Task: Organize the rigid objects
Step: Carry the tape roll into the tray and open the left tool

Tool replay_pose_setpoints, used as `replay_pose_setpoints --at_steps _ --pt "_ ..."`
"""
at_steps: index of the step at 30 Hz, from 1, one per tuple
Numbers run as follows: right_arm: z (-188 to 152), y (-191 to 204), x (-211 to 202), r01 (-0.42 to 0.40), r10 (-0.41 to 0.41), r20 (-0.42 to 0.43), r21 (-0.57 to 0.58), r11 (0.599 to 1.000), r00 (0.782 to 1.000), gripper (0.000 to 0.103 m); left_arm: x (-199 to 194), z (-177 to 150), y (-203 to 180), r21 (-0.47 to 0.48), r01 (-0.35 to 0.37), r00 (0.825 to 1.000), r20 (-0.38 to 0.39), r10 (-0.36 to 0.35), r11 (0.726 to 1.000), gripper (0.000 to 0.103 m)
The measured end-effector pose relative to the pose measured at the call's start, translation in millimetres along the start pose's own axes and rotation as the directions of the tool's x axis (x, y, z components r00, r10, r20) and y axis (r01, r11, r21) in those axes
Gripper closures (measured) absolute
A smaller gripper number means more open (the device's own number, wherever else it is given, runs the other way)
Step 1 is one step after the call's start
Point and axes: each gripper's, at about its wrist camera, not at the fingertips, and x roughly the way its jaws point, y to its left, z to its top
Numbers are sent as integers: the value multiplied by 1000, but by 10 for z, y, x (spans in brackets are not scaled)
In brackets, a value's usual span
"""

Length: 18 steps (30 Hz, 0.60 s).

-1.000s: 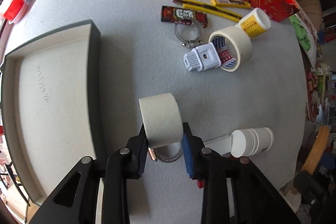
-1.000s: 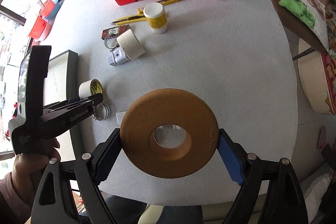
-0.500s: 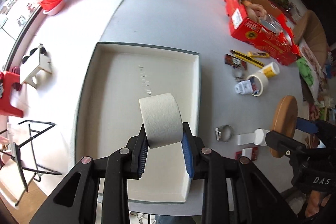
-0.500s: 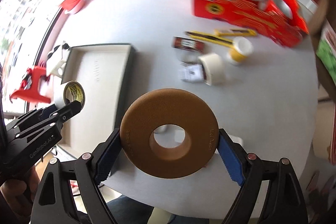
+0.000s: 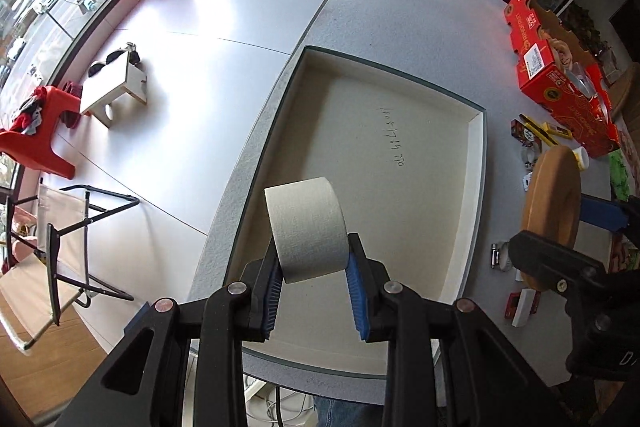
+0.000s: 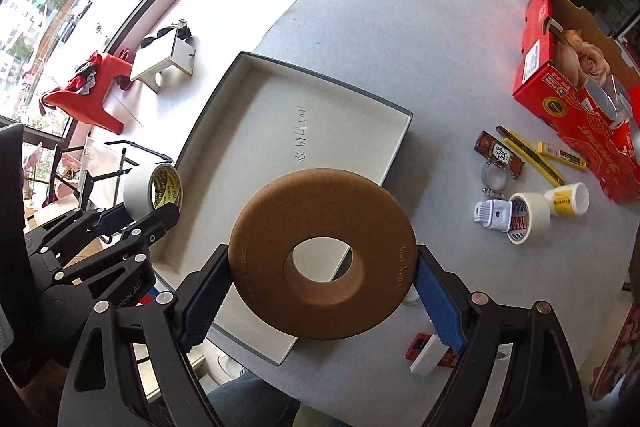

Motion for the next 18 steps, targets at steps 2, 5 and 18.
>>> replay_pose_setpoints --at_steps 2,5,18 --pt "35 28 21 3 -3 -2 -4 1000 1000 15 23 18 -1 -2 0 1000 -3 0 1000 71" --pt "64 64 34 6 -6 -4 -6 1000 1000 15 47 43 22 -2 -1 1000 -5 1 1000 71" --pt "153 90 90 7 -7 -18 4 1000 1000 15 121 109 43 7 -2 1000 -20 2 1000 71"
